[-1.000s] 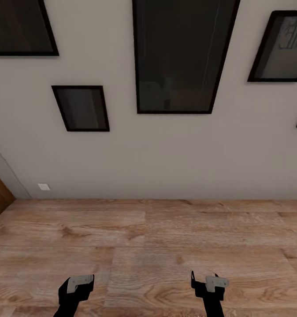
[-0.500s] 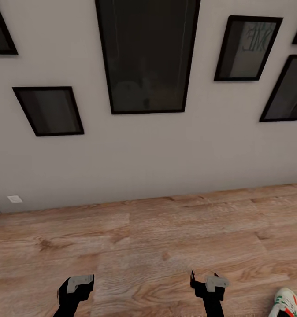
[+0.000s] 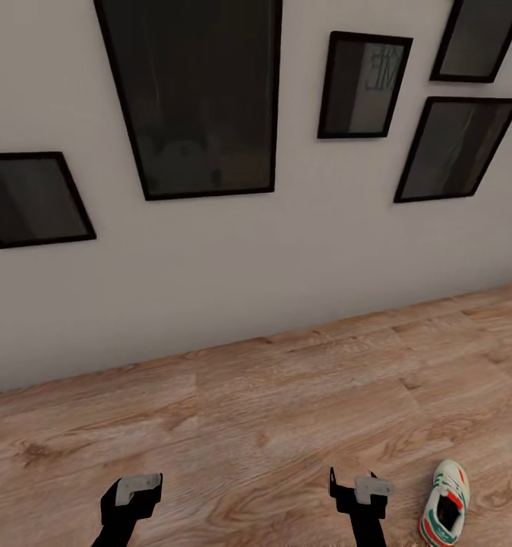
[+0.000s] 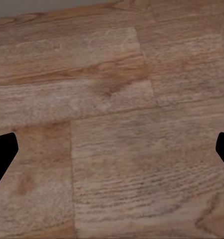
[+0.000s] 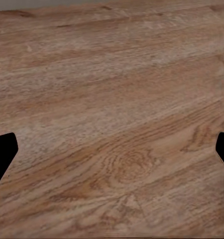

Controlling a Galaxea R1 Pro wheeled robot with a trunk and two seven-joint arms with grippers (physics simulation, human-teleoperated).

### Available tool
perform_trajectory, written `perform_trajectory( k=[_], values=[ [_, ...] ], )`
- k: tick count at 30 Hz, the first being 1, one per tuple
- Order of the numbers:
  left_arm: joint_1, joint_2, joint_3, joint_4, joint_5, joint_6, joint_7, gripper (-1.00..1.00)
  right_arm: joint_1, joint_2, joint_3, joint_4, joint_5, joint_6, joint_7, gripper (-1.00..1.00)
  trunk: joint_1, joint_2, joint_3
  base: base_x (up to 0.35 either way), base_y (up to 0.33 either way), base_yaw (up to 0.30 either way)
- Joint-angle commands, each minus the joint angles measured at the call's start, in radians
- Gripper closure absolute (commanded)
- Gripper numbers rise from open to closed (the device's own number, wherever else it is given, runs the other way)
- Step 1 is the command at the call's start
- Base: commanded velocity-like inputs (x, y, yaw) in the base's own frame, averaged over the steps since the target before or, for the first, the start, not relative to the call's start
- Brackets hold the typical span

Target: Pick up the two gym shoes and the two sandals from the corridor floor and place them onto the hallstand (shoe rack) in the corridor, making sure they are on the rack and not on the floor. Arrange them so the two gym shoes are next to each other and the two sandals are next to each other.

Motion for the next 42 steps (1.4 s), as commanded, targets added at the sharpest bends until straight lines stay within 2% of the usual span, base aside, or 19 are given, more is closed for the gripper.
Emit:
perform_trajectory(
  k=[1,42],
  values=[
    [0.0,-0.001,0.005,0.0,-0.01,-0.004,0.0,-1.0,-0.001,0.001,-0.005,0.001,0.011,-0.002,-0.005,-1.0,0.0,0.0,-0.001,0.0,0.0,-0.297],
    [0.0,-0.001,0.005,0.0,-0.008,-0.003,0.0,-1.0,-0.001,0.001,-0.005,0.001,0.011,-0.002,-0.005,-1.0,0.0,0.0,-0.001,0.0,0.0,-0.297]
  ],
)
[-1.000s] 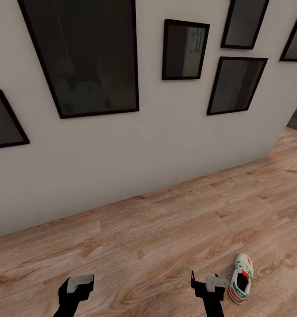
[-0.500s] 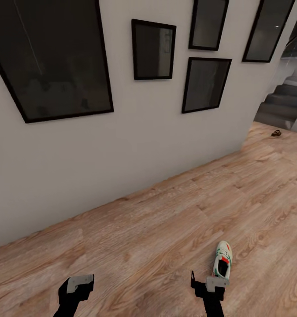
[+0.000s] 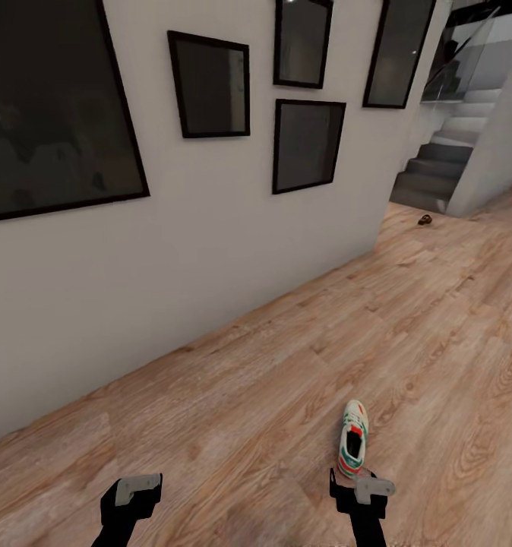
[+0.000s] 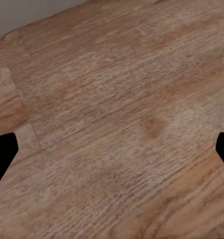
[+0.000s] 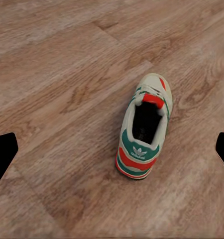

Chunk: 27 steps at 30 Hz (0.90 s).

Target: Pick up the two gym shoes and the two sandals from the corridor floor and place them onto the hallstand (shoe rack) in the corridor, making sure they are on the rack and not on the floor. Arrange them so the two gym shoes are next to each other and the two sandals are next to each other.

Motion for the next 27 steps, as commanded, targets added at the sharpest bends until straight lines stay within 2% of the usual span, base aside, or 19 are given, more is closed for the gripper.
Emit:
perform_trajectory(
  k=[1,17,27],
  values=[
    [0.0,-0.001,0.005,0.0,-0.011,-0.004,0.0,-1.0,-0.001,0.001,-0.005,0.001,0.011,-0.002,-0.005,-1.0,0.0,0.0,-0.001,0.0,0.0,-0.297],
    [0.0,0.0,0.008,0.0,-0.009,-0.003,0.0,-1.0,-0.001,0.001,-0.005,0.001,0.011,-0.002,-0.005,-1.0,0.0,0.0,-0.001,0.001,0.002,-0.297],
    [0.0,0.0,0.008,0.0,-0.009,-0.002,-0.002,-1.0,-0.001,0.001,-0.005,0.001,0.011,-0.002,-0.005,-1.0,0.0,0.0,-0.001,0.086,0.223,-0.297]
  ],
)
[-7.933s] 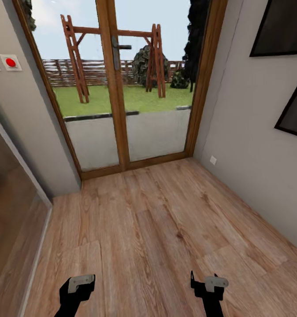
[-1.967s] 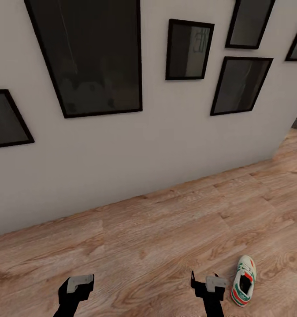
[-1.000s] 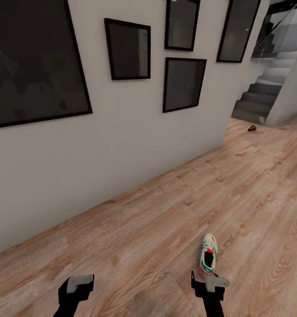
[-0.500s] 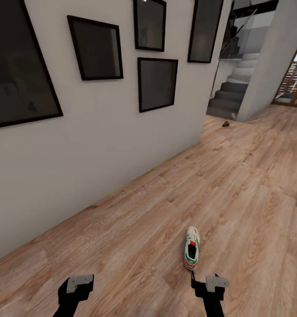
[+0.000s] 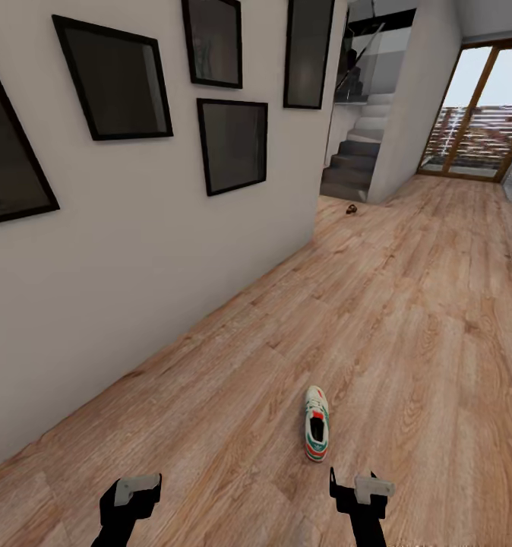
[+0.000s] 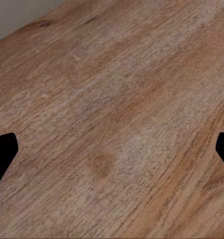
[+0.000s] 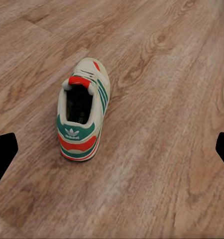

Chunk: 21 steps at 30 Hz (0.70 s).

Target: Pick up the two gym shoes and the two sandals from the corridor floor and place them onto the hallstand (shoe rack) in the corridor, making sure they are on the rack and not on the floor. Arrange them so the two gym shoes are next to each other and the two sandals are next to each other.

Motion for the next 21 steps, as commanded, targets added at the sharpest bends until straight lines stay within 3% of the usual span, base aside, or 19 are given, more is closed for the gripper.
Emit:
perform_trajectory(
  k=[1,21],
  values=[
    [-0.001,-0.001,0.005,0.001,-0.011,-0.004,-0.001,-1.0,-0.001,0.001,-0.006,0.001,0.011,-0.002,-0.005,-1.0,0.0,0.0,-0.001,0.1,0.281,-0.297],
    [-0.001,-0.001,0.004,0.001,-0.011,-0.005,-0.001,-1.0,-0.001,0.001,-0.006,0.001,0.011,-0.002,-0.007,-1.0,0.0,0.0,-0.001,0.037,0.29,-0.293]
  ],
)
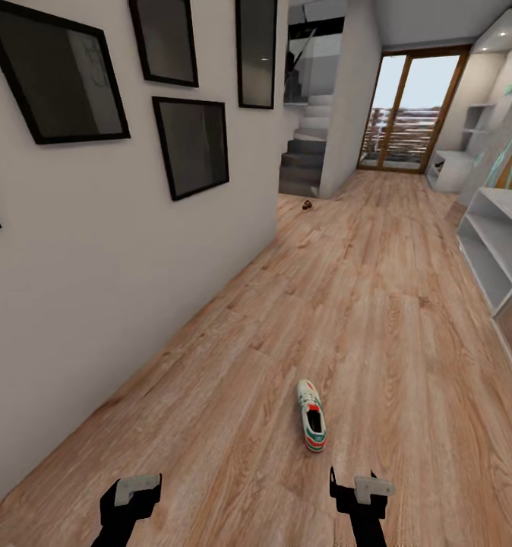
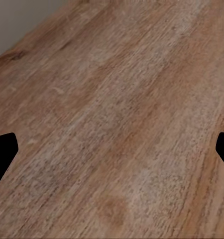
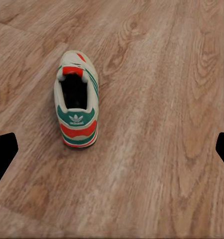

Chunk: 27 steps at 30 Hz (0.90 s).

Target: Pick up the two gym shoes and the two sandals from the corridor floor and place them onto the hallstand (shoe rack) in the corridor, making sure they are on the rack and not on the floor. Arrange them so the two gym shoes are next to each other and the two sandals are next to each other.

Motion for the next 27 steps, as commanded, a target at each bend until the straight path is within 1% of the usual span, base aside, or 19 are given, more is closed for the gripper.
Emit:
perform_trajectory(
  k=[1,6,20,21,23,26,27],
  values=[
    [-0.001,-0.001,0.005,0.0,-0.011,-0.004,-0.001,-1.0,-0.001,0.001,-0.005,0.001,0.011,-0.002,-0.006,-1.0,0.0,0.0,-0.001,0.001,0.13,-0.176],
    [-0.001,-0.002,0.003,0.001,-0.011,-0.005,-0.001,-1.0,-0.001,0.002,-0.005,0.001,0.011,-0.002,-0.006,-1.0,0.0,0.0,-0.001,0.0,0.056,-0.076],
    [-0.001,-0.001,0.005,0.002,-0.011,-0.005,0.001,-1.0,-0.001,0.002,-0.005,-0.001,0.012,-0.002,-0.008,-1.0,0.0,0.0,-0.001,0.0,0.003,-0.005],
    [-0.001,0.0,0.008,0.002,-0.009,-0.004,0.001,-1.0,-0.001,0.007,-0.004,-0.001,0.013,-0.003,-0.01,-1.0,0.0,0.0,-0.001,0.0,0.0,0.0],
    [-0.001,0.0,0.008,0.002,-0.009,-0.004,0.001,-1.0,-0.001,0.008,-0.004,-0.001,0.013,-0.003,-0.01,-1.0,0.0,0.0,-0.001,0.0,0.0,0.0],
    [-0.001,0.0,0.006,0.002,-0.011,-0.005,0.001,-1.0,-0.001,0.007,-0.005,-0.003,0.014,-0.003,-0.01,-1.0,0.0,0.0,-0.001,0.0,0.0,0.0],
    [-0.001,-0.002,0.003,0.0,-0.016,-0.005,0.002,-1.0,-0.001,0.003,-0.008,-0.007,0.015,-0.003,-0.008,-1.0,0.0,0.0,-0.001,0.0,0.0,0.0]
  ],
)
